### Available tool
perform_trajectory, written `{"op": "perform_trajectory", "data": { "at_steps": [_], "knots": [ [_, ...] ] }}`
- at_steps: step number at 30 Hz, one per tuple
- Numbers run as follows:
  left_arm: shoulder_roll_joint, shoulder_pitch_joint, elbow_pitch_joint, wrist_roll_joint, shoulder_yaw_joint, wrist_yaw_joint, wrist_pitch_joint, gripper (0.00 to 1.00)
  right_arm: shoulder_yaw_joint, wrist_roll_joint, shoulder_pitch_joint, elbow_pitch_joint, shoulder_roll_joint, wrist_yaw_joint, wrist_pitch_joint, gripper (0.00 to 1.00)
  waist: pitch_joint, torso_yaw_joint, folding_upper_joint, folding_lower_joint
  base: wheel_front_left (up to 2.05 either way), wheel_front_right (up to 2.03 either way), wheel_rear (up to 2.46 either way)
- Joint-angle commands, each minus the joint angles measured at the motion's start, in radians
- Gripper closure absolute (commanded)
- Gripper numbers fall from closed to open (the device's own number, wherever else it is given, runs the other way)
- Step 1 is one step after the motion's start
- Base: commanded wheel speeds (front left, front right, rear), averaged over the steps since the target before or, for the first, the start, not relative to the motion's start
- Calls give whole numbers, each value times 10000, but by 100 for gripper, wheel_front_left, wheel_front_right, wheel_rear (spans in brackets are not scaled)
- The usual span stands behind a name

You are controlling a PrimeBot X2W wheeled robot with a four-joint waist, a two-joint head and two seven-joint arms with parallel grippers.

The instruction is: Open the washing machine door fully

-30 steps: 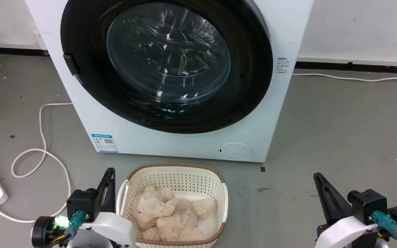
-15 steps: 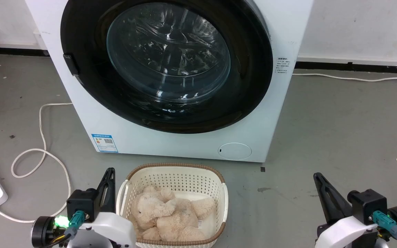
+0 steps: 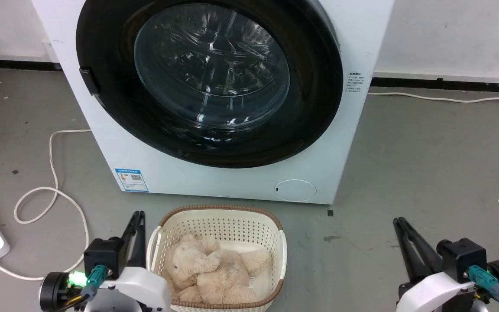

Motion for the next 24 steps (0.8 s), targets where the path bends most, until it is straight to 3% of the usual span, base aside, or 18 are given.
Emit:
{"op": "perform_trajectory", "data": {
  "at_steps": [1, 24],
  "knots": [
    [-2, 0, 0, -2, -3, 0, -2, 0, -2, 3, 3, -2, 0, 0, -2, 0, 0, 0, -1, 0, 0, 0, 0],
    [1, -235, -160, -124, -288, 158, -449, 0, -147, 298, -516, -144, -107, 0, -278, 0, 592, 66, -1, 0, 0, 0, 0]
  ]
}}
